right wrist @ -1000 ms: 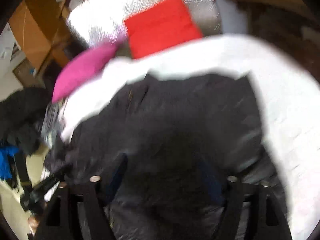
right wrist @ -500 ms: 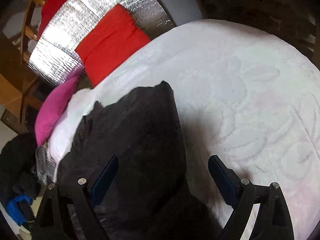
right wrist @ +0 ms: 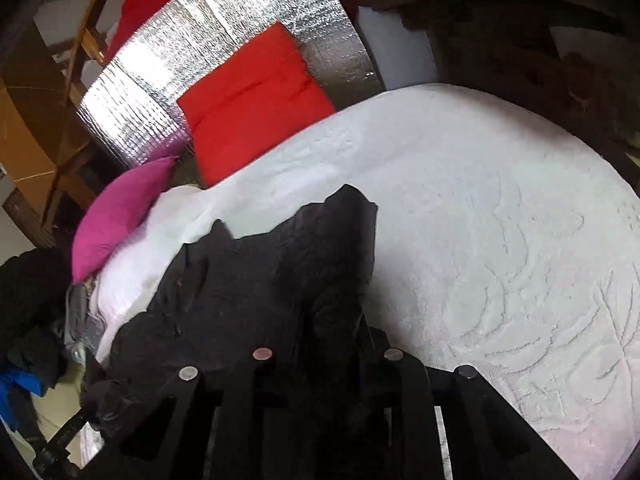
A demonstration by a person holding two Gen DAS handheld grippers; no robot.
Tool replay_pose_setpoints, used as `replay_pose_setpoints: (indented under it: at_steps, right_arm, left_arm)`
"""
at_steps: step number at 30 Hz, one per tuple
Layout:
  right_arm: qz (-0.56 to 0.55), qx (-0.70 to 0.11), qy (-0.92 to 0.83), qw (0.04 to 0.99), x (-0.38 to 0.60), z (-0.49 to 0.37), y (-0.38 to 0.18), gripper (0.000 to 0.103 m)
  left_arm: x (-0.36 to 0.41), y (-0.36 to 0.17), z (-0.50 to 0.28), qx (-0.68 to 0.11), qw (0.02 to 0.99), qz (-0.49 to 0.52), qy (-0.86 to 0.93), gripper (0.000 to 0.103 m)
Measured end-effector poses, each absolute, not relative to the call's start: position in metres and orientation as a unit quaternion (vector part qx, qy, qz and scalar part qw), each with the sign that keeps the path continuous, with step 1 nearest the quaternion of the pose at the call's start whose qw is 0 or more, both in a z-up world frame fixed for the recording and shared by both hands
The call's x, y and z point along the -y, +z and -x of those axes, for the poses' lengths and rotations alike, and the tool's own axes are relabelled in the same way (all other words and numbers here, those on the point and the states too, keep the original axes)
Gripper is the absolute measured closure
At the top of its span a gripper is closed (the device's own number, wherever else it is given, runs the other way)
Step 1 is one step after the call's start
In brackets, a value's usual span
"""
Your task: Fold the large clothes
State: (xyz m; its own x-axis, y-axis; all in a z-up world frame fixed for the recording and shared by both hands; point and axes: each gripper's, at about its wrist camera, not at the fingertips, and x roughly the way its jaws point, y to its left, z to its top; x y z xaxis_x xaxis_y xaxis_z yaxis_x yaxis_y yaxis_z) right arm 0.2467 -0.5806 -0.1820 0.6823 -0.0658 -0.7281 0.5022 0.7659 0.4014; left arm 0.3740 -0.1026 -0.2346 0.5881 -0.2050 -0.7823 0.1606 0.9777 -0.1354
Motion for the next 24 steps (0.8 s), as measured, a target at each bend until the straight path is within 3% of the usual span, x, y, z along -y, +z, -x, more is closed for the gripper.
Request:
replay_pose_setpoints:
  at_steps: [3, 7, 8, 9, 10, 11, 17, 19, 20, 21, 22, 24]
  right_arm:
    - [-0.307, -0.403, -0.176, 0.844, 0.587, -0.247, -0.208, 0.081]
    - [-0.344, -0.406, -0.165, 0.831, 0.594, -0.243, -0.211, 0.077]
    - [-0.358, -0.401, -0.158, 0.828, 0.596, -0.241, -0.207, 0.073]
    - [-0.374, -0.398, -0.146, 0.825, 0.598, -0.237, -0.203, 0.047]
    - [-0.386, -0.397, -0.133, 0.822, 0.6, -0.232, -0.2, 0.015]
    - [-0.391, -0.394, -0.129, 0.822, 0.601, -0.227, -0.198, 0.012]
    - [-0.376, -0.413, -0.1, 0.823, 0.594, -0.201, -0.191, 0.012]
    - [-0.367, -0.43, -0.089, 0.82, 0.588, -0.199, -0.2, 0.013]
    - [-0.368, -0.434, -0.084, 0.818, 0.587, -0.197, -0.205, 0.018]
    - [-0.37, -0.436, -0.079, 0.817, 0.585, -0.198, -0.209, 0.028]
    - [-0.37, -0.441, -0.073, 0.814, 0.582, -0.198, -0.214, 0.038]
    - [-0.354, -0.46, -0.077, 0.811, 0.575, -0.2, -0.224, 0.049]
  left_arm:
    - [0.105, -0.26, -0.382, -0.494, 0.864, 0.015, -0.098, 0.089]
    - [0.103, -0.262, -0.384, -0.502, 0.858, 0.021, -0.103, 0.086]
    - [0.101, -0.26, -0.385, -0.503, 0.857, 0.028, -0.105, 0.076]
    - [0.098, -0.259, -0.386, -0.505, 0.856, 0.037, -0.105, 0.062]
    - [0.096, -0.258, -0.386, -0.505, 0.855, 0.045, -0.107, 0.054]
    - [0.093, -0.258, -0.387, -0.508, 0.851, 0.06, -0.117, 0.045]
    - [0.099, -0.255, -0.381, -0.502, 0.852, 0.047, -0.139, 0.043]
    - [0.102, -0.256, -0.376, -0.496, 0.856, 0.038, -0.141, 0.054]
    - [0.104, -0.256, -0.375, -0.493, 0.858, 0.031, -0.138, 0.069]
    - [0.105, -0.257, -0.374, -0.489, 0.862, 0.023, -0.129, 0.077]
    - [0.106, -0.258, -0.375, -0.485, 0.866, 0.018, -0.122, 0.08]
    - [0.104, -0.259, -0.376, -0.485, 0.867, 0.021, -0.116, 0.086]
